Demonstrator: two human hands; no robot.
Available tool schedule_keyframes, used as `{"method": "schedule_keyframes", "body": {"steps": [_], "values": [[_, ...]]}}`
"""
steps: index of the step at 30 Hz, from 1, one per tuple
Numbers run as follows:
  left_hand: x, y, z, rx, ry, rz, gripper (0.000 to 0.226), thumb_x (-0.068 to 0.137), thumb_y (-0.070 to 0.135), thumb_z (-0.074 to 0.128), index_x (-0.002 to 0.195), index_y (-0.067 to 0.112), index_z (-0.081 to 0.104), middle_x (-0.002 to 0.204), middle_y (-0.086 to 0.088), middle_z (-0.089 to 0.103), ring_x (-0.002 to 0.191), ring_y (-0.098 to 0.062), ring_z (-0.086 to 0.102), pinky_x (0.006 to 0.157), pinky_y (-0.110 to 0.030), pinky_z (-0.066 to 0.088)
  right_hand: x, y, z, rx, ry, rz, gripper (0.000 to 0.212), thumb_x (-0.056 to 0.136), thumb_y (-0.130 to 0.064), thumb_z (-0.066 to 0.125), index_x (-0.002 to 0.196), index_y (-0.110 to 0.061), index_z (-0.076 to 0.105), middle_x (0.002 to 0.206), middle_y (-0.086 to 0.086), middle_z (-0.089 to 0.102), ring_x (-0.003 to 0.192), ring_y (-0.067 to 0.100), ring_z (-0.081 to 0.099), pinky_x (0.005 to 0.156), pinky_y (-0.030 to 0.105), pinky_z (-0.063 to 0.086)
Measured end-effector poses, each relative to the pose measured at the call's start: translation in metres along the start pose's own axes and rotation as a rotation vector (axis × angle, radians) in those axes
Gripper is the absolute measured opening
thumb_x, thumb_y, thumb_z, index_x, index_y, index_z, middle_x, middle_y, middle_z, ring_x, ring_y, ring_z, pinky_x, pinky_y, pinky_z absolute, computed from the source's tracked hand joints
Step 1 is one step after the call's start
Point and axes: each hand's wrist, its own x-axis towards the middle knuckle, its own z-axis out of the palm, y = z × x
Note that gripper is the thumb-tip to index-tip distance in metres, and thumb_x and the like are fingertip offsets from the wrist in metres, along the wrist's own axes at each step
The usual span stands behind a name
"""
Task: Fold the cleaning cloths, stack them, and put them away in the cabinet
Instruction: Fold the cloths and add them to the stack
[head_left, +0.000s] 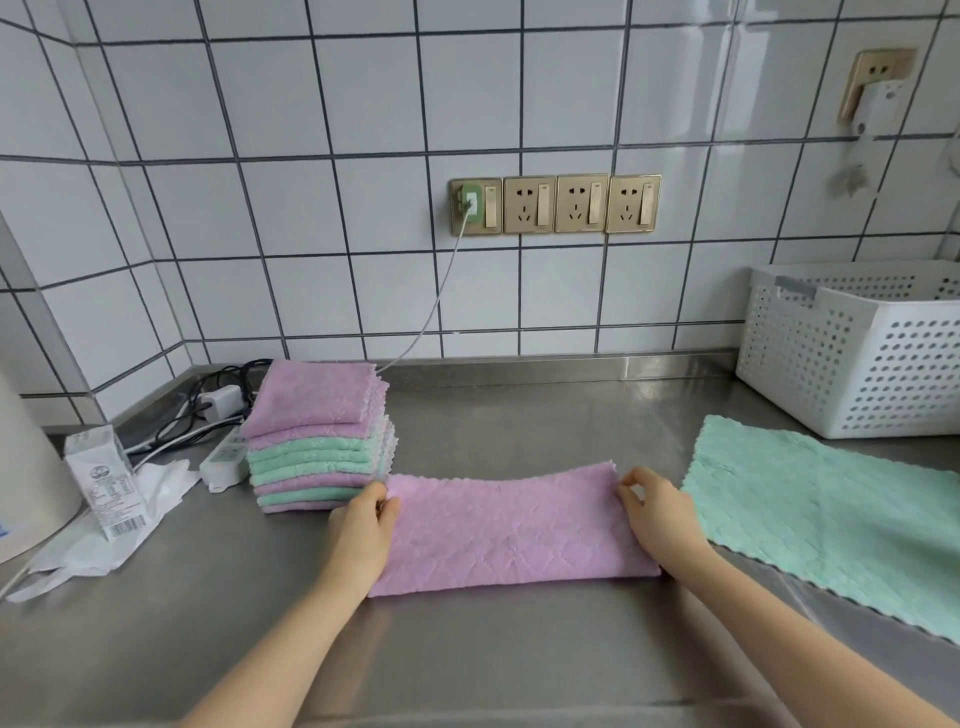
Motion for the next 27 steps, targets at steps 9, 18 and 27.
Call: {"method": "schedule_keyframes", "body": {"steps": [9, 18, 27], "values": [[0.004, 0.004, 0.007, 0.137, 0.004, -0.025, 0.040, 0.092, 0.021, 0.056, 0.059, 0.018, 0.033, 0.073, -0.016, 0.064, 0.077, -0.038, 0.057, 0.060, -0.033, 0.032, 0.007, 0.001, 0.004, -0.060, -0.052, 0.076, 0.017, 0.092, -0.018, 0.051, 0.095, -0.008, 0.064, 0.101, 0.020, 0.068, 0.099, 0.039, 0.060, 0.076, 0.034, 0.044], [-0.041, 0.024, -0.013, 0.237, 0.149, 0.252, 0.022, 0.080, 0.018, 0.068, 0.101, 0.015, 0.063, 0.097, -0.003, 0.065, 0.089, -0.029, 0.060, 0.075, -0.035, 0.045, -0.042, -0.009, -0.024, -0.375, 0.144, -0.274, 0.026, 0.082, -0.004, 0.053, 0.107, -0.010, 0.053, 0.094, 0.012, 0.057, 0.079, 0.036, 0.060, 0.060, 0.035, 0.044], [-0.110, 0.059, 0.019, 0.439, -0.436, 0.432, 0.094, 0.063, 0.068, 0.004, 0.147, 0.032, 0.027, 0.154, 0.020, 0.016, 0.146, -0.011, 0.013, 0.117, -0.037, 0.011, -0.110, -0.009, 0.016, -0.308, -0.144, -0.826, 0.035, 0.090, -0.036, 0.041, 0.115, -0.029, 0.064, 0.118, -0.013, 0.064, 0.109, 0.008, 0.061, 0.094, 0.019, 0.046]]}}
